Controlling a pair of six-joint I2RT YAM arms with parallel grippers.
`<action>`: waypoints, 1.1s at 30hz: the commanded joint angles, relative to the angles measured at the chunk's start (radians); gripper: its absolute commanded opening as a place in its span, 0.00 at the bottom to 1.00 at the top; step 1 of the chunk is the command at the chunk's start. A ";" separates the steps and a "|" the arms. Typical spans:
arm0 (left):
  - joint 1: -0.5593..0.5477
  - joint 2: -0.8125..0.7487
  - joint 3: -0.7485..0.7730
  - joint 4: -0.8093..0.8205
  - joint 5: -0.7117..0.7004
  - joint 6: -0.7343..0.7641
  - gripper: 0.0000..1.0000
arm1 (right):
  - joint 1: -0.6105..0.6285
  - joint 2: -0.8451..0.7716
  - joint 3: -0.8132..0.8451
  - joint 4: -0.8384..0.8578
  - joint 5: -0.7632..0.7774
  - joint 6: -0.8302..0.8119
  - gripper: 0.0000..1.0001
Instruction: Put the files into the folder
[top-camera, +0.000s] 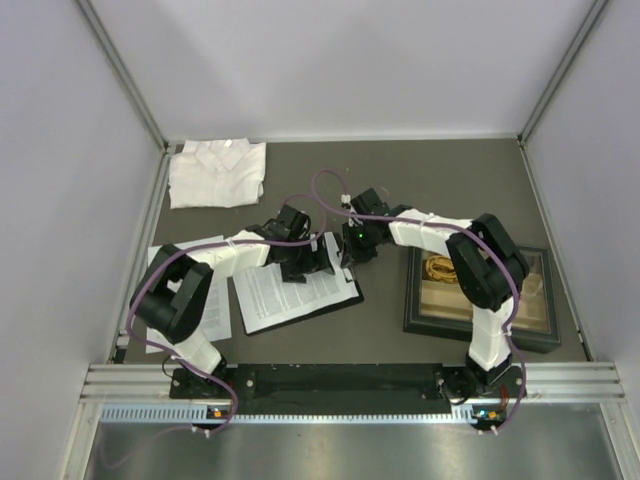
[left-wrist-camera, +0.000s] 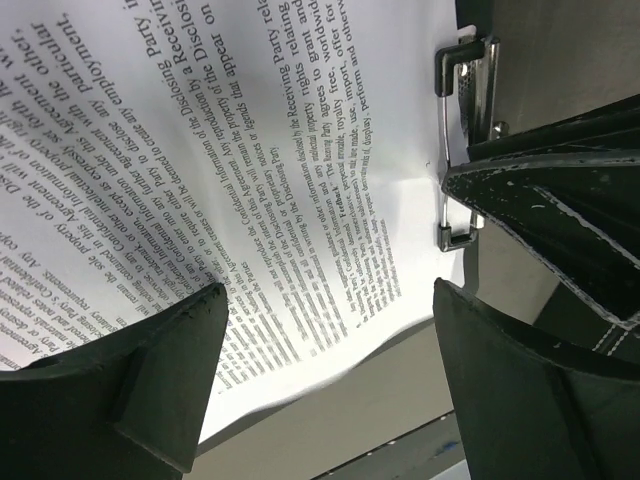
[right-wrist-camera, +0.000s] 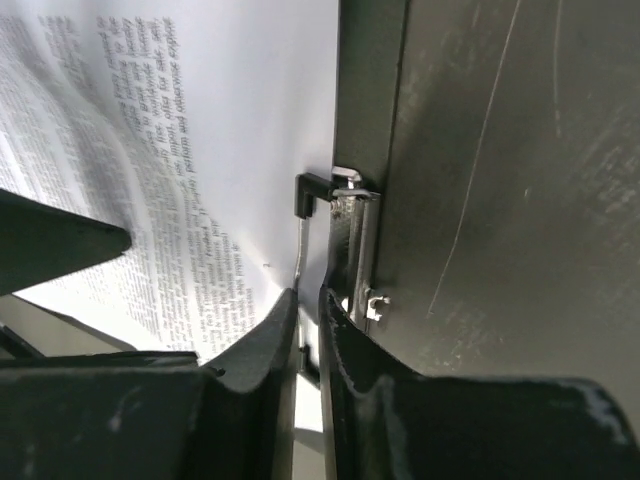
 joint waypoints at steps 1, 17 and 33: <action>0.008 0.038 0.001 -0.144 -0.103 0.109 0.89 | 0.011 0.047 -0.015 -0.030 0.034 -0.017 0.00; 0.008 -0.054 0.055 -0.197 -0.073 0.137 0.91 | 0.016 -0.004 0.026 -0.058 -0.011 -0.030 0.26; 0.022 -0.074 0.023 -0.112 -0.006 0.086 0.91 | 0.046 -0.102 0.098 -0.205 0.169 -0.082 0.60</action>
